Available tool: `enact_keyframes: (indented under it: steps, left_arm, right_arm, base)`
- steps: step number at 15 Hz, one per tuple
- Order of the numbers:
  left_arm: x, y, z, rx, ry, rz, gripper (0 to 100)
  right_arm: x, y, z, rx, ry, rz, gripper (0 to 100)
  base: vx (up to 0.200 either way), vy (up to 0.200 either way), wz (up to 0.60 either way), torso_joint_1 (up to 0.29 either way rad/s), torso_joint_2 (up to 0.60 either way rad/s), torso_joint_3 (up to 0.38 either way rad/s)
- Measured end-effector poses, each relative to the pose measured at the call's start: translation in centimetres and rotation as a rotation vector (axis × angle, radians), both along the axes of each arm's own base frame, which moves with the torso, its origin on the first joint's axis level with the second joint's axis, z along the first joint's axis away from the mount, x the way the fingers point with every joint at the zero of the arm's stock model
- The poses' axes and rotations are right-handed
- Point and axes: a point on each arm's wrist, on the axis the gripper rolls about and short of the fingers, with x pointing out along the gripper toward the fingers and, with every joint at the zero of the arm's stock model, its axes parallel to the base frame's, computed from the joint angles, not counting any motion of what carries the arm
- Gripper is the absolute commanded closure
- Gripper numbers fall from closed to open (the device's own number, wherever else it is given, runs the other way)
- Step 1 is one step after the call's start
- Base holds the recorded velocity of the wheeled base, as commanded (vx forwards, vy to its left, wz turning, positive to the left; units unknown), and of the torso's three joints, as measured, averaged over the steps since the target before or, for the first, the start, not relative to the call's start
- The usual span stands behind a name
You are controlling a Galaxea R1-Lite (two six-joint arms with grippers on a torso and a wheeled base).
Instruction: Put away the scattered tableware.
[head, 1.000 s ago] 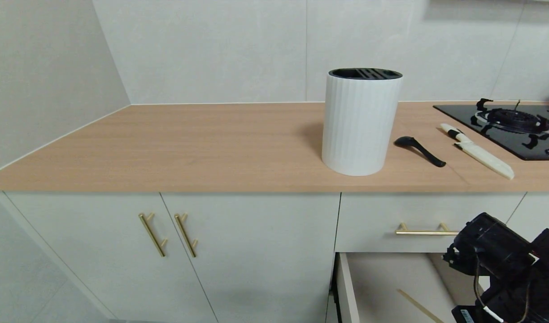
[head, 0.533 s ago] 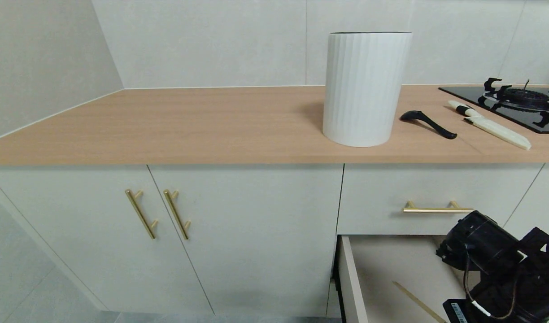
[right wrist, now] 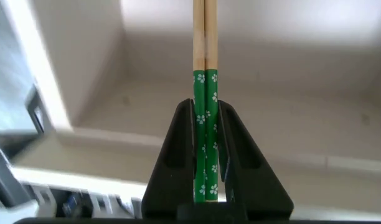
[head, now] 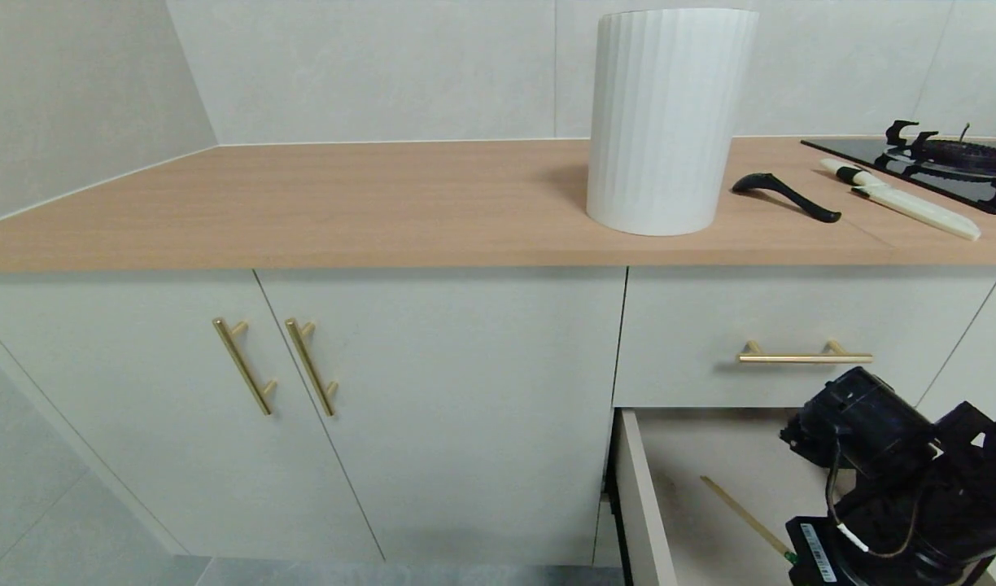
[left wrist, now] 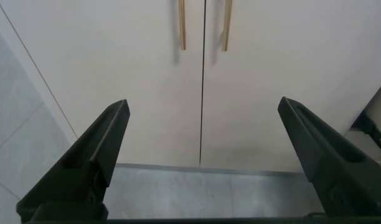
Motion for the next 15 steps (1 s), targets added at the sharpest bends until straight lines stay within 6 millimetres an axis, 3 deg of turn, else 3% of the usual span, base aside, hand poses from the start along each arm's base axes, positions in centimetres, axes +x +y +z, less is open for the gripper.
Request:
enact_keyframes:
  steps: [5,9,15]
  left_arm:
    - [0.0,0.0,0.0,0.000,0.000,0.000,0]
    - [0.0,0.0,0.0,0.000,0.000,0.000,0]
    - [0.0,0.0,0.0,0.000,0.000,0.000,0]
  right_arm:
    - [3.7,1.7,-1.1,-0.039,-0.037,-0.008,100]
    - [7.7,3.4,-4.4,-0.124,-0.113,-0.053,100]
    - [9.4,3.6,-9.1,-0.116,-0.145,-0.071,100]
  base:
    - [0.000,0.000,0.00,0.000,0.00,0.000]
    - [0.000,0.000,0.00,0.000,0.00,0.000]
    - [0.000,0.000,0.00,0.000,0.00,0.000]
